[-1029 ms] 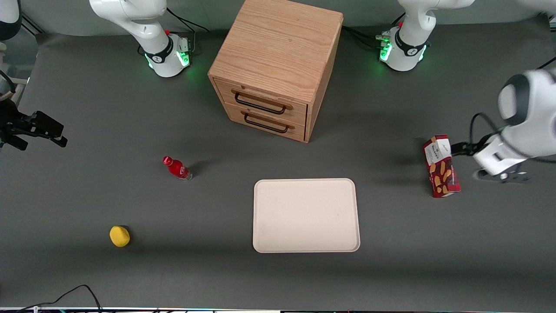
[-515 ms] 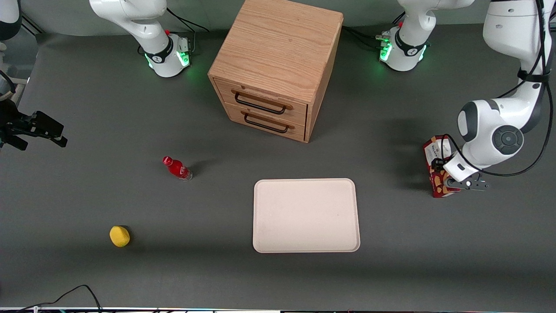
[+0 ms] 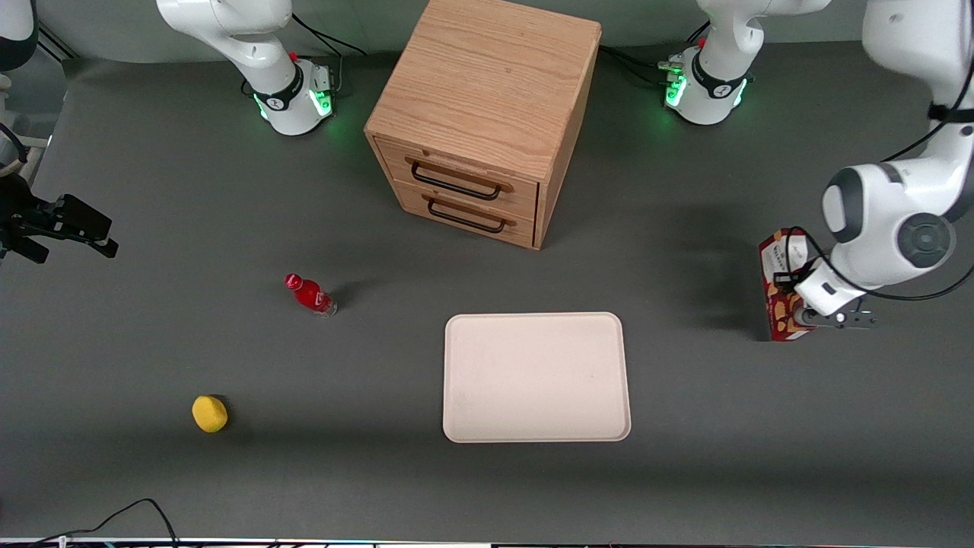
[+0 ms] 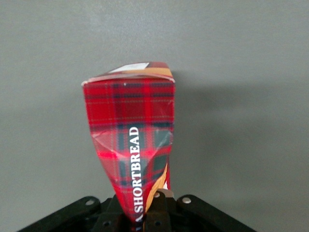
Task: Place red cookie box on tray
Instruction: 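Close the left gripper on the box and lift it upright, then carry the box with the left gripper over to the cream tray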
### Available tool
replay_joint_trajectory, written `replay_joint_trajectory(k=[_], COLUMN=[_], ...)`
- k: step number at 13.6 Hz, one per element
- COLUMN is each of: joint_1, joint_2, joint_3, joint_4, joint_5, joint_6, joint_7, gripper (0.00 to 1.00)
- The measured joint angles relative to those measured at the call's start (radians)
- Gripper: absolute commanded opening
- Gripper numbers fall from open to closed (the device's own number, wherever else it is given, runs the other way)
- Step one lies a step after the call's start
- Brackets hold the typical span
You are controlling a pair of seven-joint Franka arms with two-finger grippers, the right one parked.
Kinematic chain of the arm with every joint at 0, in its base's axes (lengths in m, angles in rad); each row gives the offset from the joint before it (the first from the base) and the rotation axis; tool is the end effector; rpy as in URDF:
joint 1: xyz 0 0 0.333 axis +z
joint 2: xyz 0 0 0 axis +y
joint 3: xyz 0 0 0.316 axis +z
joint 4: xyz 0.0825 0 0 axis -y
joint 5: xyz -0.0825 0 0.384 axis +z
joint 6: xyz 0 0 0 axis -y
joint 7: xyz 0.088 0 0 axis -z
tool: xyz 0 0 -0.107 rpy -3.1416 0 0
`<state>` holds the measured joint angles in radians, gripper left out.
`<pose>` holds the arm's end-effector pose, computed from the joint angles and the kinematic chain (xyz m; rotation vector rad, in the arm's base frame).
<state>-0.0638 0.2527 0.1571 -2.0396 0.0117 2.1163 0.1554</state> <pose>0.5673 0.0518 0.3076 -3.1003 0.1094 0.2764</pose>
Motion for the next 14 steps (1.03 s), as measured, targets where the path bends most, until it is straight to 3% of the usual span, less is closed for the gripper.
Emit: replay_joint_trajectory(k=[4, 7, 9, 11, 14], joint_1=[-0.009, -0.017, -0.025, -0.045, -0.066], joint_2=[-0.066, -0.061, -0.009, 0.112, 0.343], joint_3=[-0.024, -0.175, -0.319, -0.417, -0.465], joint_4=[0.437, 0.624, 0.64, 0.636, 0.636], joint_5=[-0.032, -0.04, -0.04, -0.016, 0.116], joint_6=[-0.537, -0.645, -0.602, -0.41, -0.125], joint_7=[-0.046, -0.245, -0.432, -0.554, -0.628], gripper=[0.0, 0.0, 0.0, 0.0, 0.0])
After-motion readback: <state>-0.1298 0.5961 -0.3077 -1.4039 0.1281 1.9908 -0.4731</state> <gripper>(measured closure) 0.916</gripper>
